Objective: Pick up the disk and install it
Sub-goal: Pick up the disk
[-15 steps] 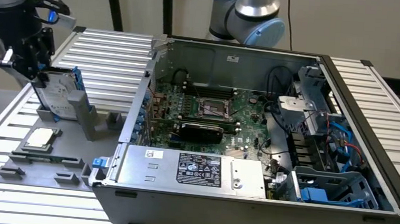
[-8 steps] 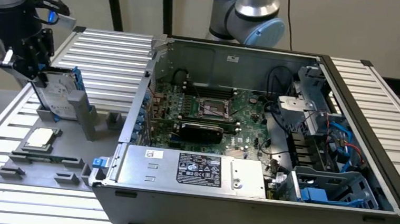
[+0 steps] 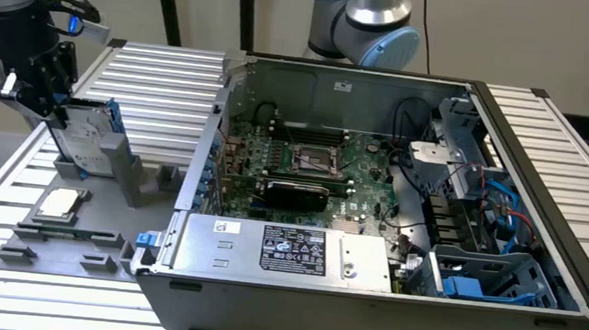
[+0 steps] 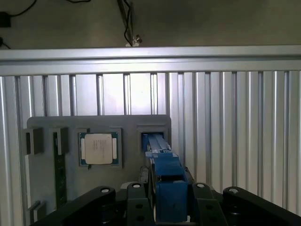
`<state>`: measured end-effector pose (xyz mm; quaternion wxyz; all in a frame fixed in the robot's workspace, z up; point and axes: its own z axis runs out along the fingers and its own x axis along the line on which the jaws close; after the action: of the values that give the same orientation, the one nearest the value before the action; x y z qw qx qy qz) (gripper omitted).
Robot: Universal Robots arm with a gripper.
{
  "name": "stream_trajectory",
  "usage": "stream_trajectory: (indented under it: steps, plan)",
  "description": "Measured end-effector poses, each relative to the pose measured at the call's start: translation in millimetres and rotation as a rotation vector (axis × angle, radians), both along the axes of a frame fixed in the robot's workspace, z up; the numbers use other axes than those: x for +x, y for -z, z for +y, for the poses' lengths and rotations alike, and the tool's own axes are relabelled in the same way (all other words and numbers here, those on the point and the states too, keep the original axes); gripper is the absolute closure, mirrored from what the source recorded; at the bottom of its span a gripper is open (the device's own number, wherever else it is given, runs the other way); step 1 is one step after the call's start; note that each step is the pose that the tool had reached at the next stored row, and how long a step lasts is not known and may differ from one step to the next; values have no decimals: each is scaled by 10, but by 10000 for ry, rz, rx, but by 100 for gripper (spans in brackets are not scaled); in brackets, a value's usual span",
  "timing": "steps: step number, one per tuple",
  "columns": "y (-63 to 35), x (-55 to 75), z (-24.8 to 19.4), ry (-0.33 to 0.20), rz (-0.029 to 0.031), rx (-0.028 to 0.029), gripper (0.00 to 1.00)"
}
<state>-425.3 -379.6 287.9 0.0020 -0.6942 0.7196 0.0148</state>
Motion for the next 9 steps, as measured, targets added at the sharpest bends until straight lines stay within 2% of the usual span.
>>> stream_trajectory:
  steps: [1,6,9]
  plan:
    - [0,-1,0,0,1,0,100]
    - [0,-2,-3,2,0,1,100]
    - [1,-6,-28,2,0,0,100]
